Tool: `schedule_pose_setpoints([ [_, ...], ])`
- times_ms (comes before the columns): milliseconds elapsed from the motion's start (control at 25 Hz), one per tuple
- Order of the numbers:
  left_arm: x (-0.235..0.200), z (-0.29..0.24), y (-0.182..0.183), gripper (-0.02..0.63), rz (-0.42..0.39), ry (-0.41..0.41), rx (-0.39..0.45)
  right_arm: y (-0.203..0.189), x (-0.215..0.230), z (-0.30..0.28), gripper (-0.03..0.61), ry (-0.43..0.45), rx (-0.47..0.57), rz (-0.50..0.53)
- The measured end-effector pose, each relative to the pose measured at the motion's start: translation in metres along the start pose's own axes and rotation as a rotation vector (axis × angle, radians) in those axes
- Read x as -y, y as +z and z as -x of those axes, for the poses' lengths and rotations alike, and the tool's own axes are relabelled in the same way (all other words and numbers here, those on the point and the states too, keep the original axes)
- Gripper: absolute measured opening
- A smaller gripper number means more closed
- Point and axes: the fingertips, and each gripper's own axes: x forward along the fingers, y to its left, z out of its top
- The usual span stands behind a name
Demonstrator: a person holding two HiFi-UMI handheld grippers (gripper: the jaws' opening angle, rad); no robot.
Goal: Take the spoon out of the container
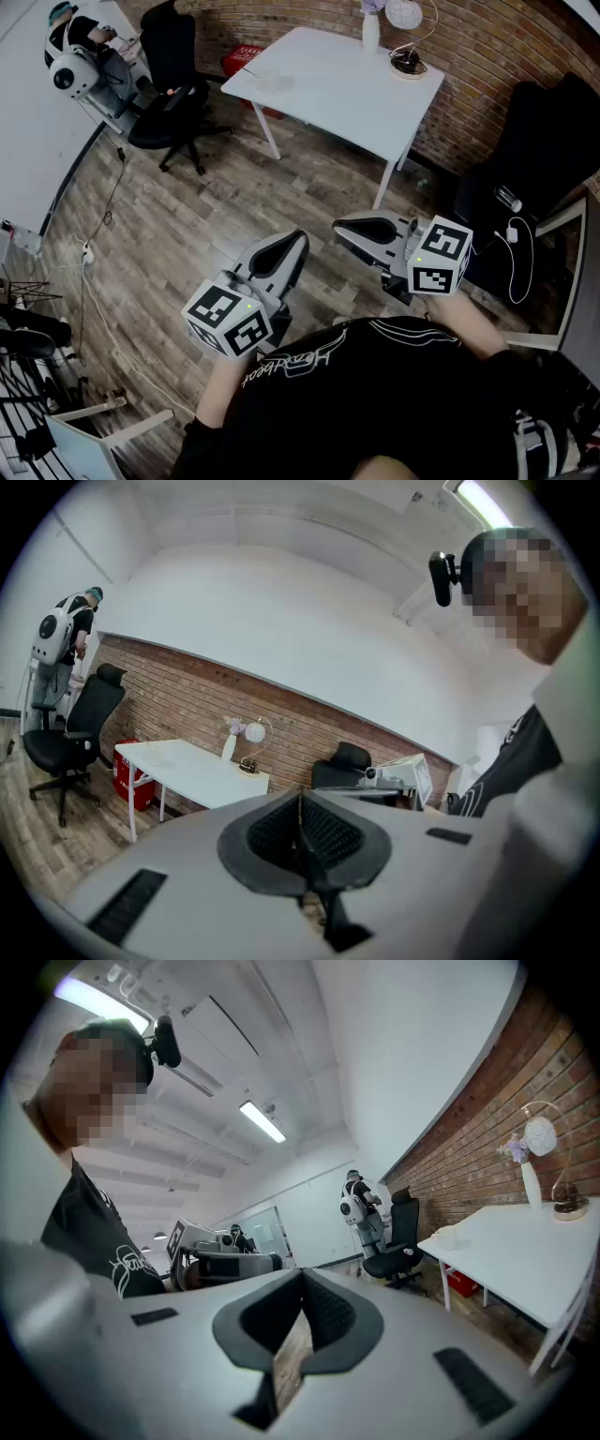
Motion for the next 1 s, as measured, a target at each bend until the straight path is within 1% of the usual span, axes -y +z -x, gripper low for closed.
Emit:
schedule_pose_setpoints([
  [200,0.006,-0.006,0.000,0.011,-0.005,-0.002,0.000,0.003,0.002,0.008,-0.003,-0.006,-0.002,0.016],
  [320,0.007,-0.013,-0.001,0.011,-0.003,0.001,-0.007,0.003,0.006,0.014,-0.003,-0.011,-0.012,0.044],
  [560,0.004,-0.023,0.001,0.011,-0.004,0.009,-0.010,0.005,0.025,0.023,-0.003,-0.076,-0.005,0.079],
  [640,-0.002,-0.027,0.003,0.011,0.008,0.013,-0.004,0.006,0.033,0.024,-0.003,-0.095,-0.003,0.099],
  [800,-0.021,-0.039,0.010,0.011,0.019,0.016,-0.001,0.014,0.052,0.018,-0.003,-0.108,0.007,0.091],
  [1000,-0.058,-0.055,0.013,0.011,0.033,0.022,-0.003,0.017,0.085,-0.001,-0.002,-0.121,0.009,0.089],
])
